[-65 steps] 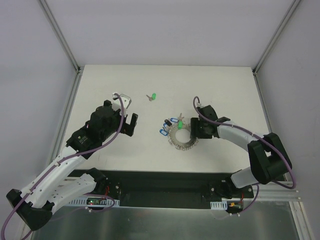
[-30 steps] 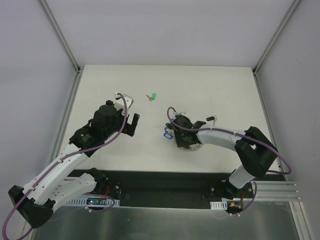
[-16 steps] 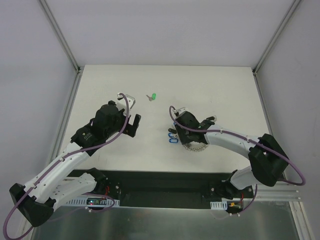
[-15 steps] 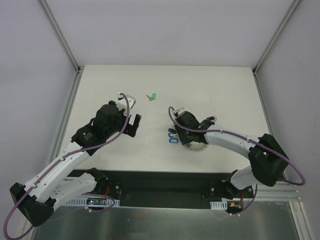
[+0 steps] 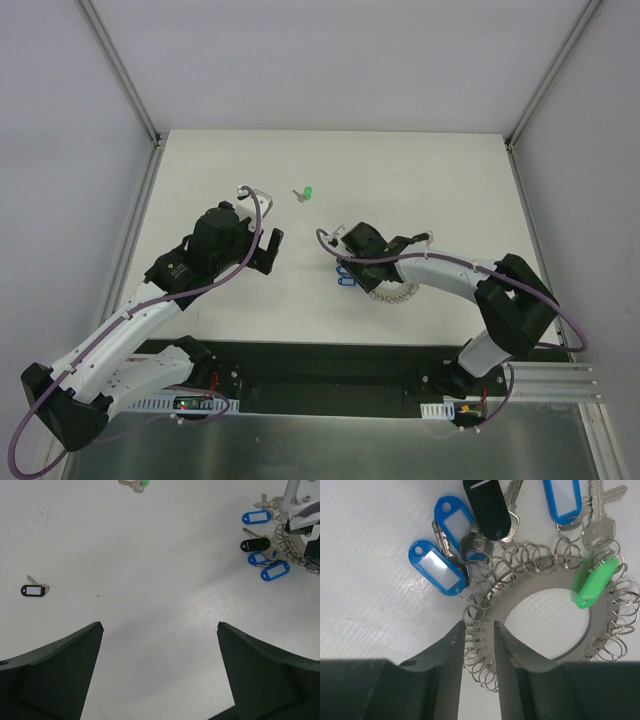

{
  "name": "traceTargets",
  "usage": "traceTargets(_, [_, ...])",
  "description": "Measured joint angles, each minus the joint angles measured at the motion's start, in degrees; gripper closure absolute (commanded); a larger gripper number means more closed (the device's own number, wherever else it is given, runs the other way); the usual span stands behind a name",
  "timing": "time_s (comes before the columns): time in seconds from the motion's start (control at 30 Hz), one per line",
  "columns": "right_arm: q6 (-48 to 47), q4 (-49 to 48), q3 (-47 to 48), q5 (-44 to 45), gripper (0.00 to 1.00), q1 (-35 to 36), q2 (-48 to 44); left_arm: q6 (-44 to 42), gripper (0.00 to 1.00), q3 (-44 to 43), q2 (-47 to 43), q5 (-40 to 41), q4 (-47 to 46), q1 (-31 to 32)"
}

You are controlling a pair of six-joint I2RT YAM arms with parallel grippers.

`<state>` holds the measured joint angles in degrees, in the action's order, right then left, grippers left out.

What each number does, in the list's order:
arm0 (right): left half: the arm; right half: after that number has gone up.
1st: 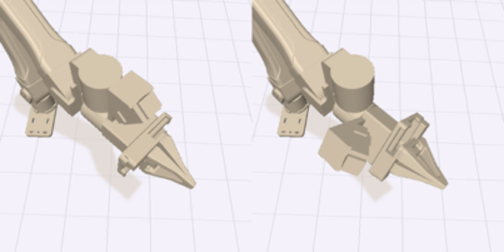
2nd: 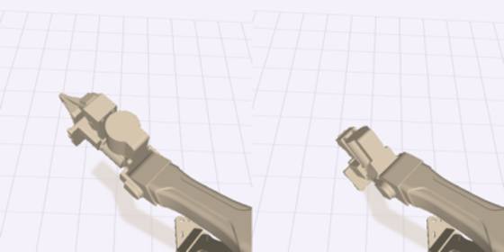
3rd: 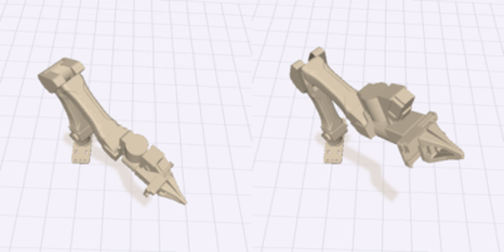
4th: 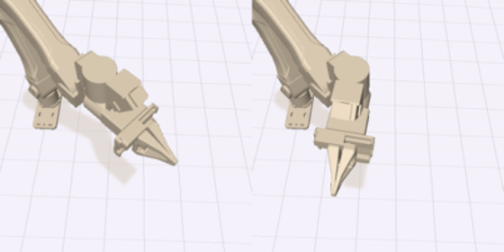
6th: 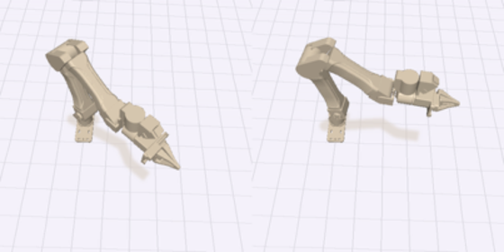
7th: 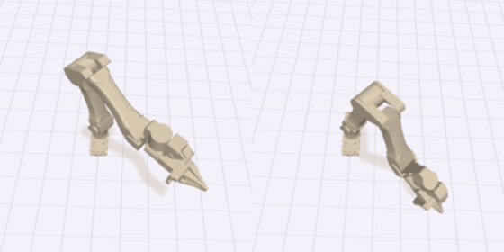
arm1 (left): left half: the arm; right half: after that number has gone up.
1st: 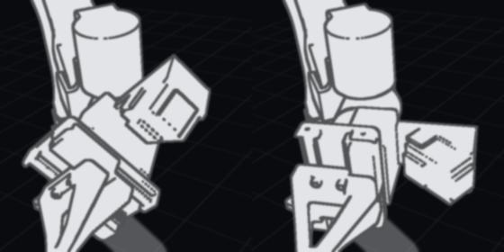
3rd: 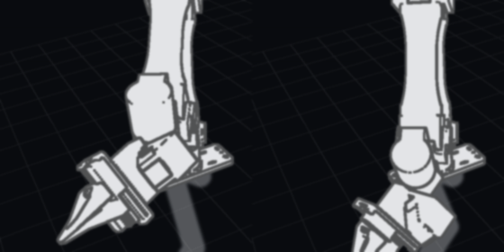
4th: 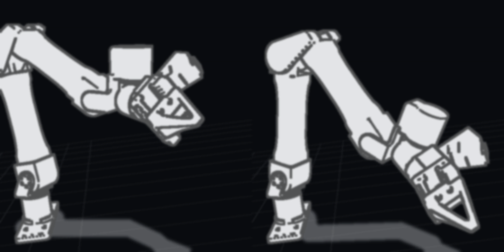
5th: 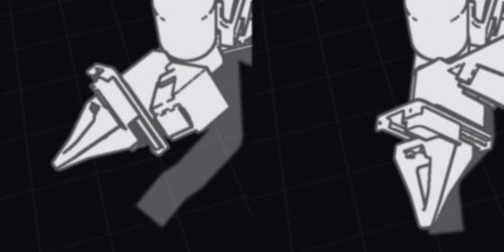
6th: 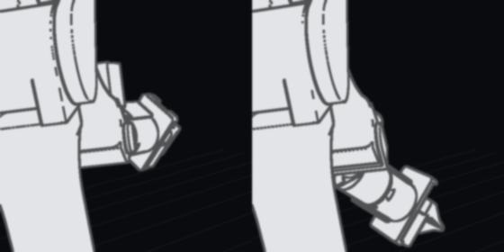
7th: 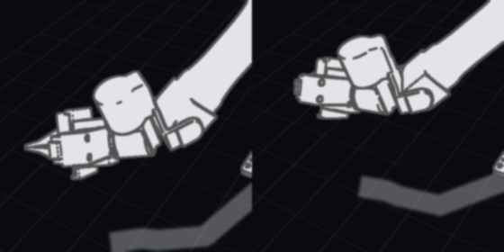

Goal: Put the keys on the keyring

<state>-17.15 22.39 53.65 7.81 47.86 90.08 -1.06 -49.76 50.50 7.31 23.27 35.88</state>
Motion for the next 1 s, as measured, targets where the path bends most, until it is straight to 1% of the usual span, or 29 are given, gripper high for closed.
traceTargets(0.03, [-0.4, 0.1, 0.3, -0.2, 0.71, 0.1, 0.6, 0.0, 0.02, 0.0, 0.0, 0.0, 0.0, 0.0])
traceTargets(0.17, [-1.4, 0.3, 0.8, -0.6, 0.72, 0.8, 1.9, 0.0, 0.02, 0.0, 0.1, 0.0, 0.0, 0.0])
traceTargets(0.2, [-1.6, 0.5, 0.8, -0.6, 0.74, 1.0, 1.9, 0.0, 0.02, 0.0, 0.1, 0.0, 0.0, 0.0])
traceTargets(0.3, [-1.9, 0.8, 1.0, -0.7, 0.74, 1.6, 2.3, 0.0, 0.02, 0.0, 0.1, 0.0, 0.0, 0.0])
traceTargets(0.63, [-2.0, 1.7, 1.1, 1.9, 0.72, 3.3, 3.2, 0.0, 0.02, 0.0, 0.1, 0.0, 0.0, 0.0])
traceTargets(1.0, [-2.0, 5.1, 1.5, 5.2, 0.69, 4.4, 3.4, 0.0, 0.02, 0.0, 0.1, 0.0, 0.0, 0.0])
